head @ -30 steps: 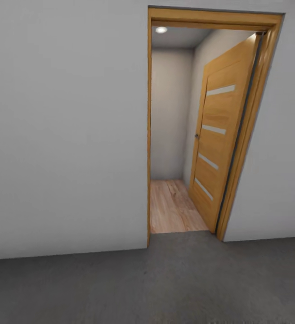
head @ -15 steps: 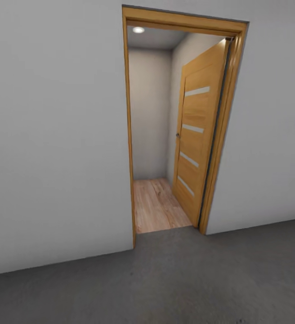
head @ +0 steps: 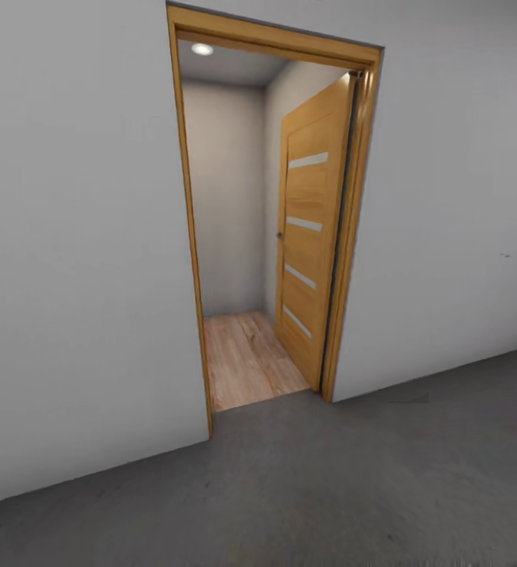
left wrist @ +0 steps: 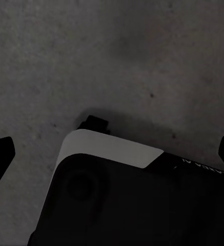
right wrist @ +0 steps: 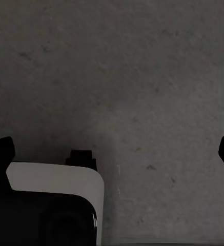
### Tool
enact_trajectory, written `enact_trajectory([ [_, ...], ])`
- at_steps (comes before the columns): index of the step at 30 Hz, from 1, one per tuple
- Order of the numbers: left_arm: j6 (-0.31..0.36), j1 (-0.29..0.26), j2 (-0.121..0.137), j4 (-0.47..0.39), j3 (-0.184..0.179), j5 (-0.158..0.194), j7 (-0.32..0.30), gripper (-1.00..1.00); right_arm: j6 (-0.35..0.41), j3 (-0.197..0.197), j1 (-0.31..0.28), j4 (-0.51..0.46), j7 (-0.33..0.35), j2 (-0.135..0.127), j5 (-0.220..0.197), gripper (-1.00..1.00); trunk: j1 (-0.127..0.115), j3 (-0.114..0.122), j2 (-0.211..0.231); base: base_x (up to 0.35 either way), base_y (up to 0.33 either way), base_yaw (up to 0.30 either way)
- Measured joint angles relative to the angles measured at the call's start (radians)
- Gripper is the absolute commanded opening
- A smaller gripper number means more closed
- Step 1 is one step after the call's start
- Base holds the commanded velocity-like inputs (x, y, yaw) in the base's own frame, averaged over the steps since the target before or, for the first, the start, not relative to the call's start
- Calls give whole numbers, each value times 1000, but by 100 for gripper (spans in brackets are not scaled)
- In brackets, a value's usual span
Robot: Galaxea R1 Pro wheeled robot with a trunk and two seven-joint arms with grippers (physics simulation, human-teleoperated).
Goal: Move the two storage containers from the living room to the garage. In the garage, place one container on the floor and stack the other container on top of it (either order is fine).
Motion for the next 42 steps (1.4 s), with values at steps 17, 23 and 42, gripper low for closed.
enact_trajectory([
  [17, 9, 0, 1, 0, 0, -2, -1, 100, 0, 0, 0, 0, -1, 2, 0, 100, -1, -6, 0, 114, 0, -92],
  [23, 9, 0, 1, 0, 0, -2, -1, 100, 1, 0, 0, 0, -1, 2, 0, 100, -1, -6, 0, 318, 0, 0],
  [42, 9, 0, 2, 0, -1, -2, -1, 100, 3, 0, 0, 0, -1, 7, -5, 100, -1, -6, 0, 322, 0, 0],
])
